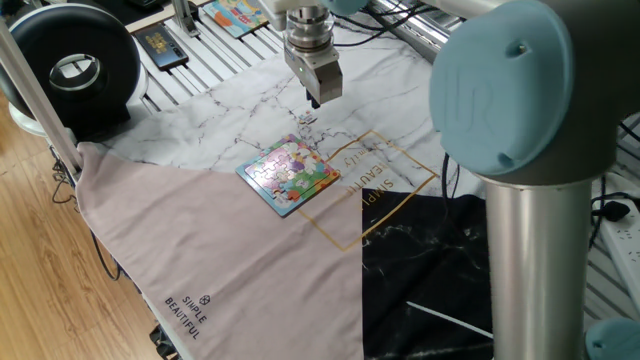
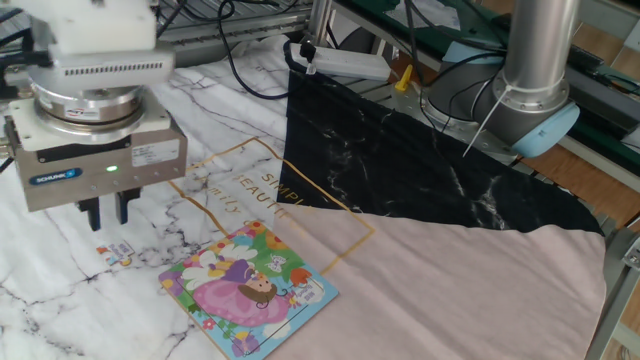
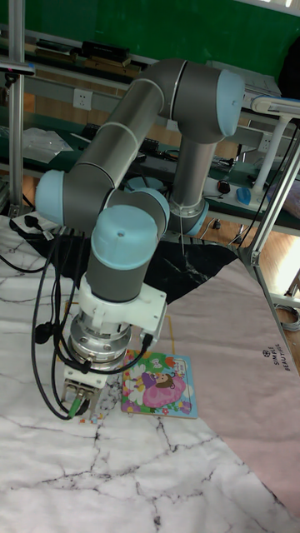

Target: Assemble one piece of a puzzle

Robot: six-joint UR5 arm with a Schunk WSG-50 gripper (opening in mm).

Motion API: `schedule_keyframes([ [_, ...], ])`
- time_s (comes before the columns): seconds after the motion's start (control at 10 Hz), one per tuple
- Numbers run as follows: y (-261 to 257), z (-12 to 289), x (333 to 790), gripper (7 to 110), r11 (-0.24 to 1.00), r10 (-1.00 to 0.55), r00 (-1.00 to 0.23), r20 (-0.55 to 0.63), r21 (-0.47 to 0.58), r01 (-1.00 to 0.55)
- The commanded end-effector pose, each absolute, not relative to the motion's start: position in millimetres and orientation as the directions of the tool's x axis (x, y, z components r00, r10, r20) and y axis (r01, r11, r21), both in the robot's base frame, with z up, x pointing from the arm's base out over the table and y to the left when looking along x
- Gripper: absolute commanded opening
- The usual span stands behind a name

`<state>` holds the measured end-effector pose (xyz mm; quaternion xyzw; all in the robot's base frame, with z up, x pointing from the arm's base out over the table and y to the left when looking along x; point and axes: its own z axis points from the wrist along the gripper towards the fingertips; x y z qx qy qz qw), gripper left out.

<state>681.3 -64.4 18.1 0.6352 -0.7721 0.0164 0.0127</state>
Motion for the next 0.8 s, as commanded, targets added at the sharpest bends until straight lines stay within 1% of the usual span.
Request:
schedule_keyframes([
  [0.0,-57,12,678,22,0.187,-0.982,-0.188,0.008,-0.055,-0.981],
  [0.2,-56,2,681,22,0.164,-0.986,-0.164,-0.008,-0.069,-0.984],
  [0.5,-53,1,682,22,0.126,-0.992,-0.124,-0.024,-0.075,-0.989],
  [0.6,-53,1,682,44,0.112,-0.994,-0.111,-0.023,-0.072,-0.991],
  [0.7,-54,1,682,44,0.098,-0.995,-0.097,-0.020,-0.074,-0.992],
])
